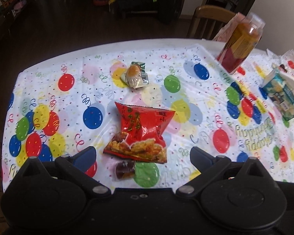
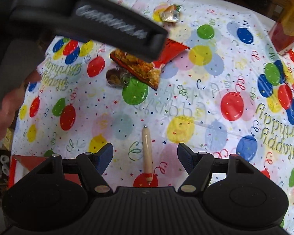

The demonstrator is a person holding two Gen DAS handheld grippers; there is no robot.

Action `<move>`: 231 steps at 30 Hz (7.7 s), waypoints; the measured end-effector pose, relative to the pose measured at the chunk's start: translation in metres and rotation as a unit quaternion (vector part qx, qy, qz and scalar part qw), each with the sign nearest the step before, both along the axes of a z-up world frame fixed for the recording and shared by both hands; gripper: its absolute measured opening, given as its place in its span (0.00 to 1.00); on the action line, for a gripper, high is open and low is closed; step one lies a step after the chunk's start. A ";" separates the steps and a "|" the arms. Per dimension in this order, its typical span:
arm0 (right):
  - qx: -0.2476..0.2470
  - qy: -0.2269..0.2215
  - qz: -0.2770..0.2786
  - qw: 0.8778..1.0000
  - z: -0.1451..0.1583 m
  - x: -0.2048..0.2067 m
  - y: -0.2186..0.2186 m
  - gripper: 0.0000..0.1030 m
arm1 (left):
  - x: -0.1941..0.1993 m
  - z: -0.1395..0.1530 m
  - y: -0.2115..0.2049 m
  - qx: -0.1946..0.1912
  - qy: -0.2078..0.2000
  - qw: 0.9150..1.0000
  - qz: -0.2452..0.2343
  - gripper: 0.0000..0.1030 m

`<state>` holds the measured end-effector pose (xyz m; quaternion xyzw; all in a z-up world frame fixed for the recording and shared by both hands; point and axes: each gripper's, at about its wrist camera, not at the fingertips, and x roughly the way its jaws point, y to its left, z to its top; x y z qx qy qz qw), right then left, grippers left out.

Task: Organize snacks

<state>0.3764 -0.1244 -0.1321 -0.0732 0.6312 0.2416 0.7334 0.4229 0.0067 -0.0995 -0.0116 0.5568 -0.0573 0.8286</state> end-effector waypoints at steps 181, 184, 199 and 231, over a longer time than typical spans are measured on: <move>0.094 -0.118 -0.092 0.984 0.131 -0.178 -0.066 0.74 | -0.260 0.088 0.013 -0.048 -0.103 0.992 -0.058 0.99; 0.092 -0.128 -0.090 0.983 0.139 -0.166 -0.064 0.78 | -0.251 0.092 0.018 -0.046 -0.112 0.992 -0.046 0.99; 0.096 -0.148 -0.089 0.980 0.169 -0.063 -0.050 0.96 | -0.176 0.090 0.026 -0.014 -0.122 0.992 0.006 0.99; 0.074 -0.093 -0.115 0.986 0.042 0.189 0.010 1.00 | -0.020 -0.001 0.030 0.024 -0.056 0.996 0.071 0.99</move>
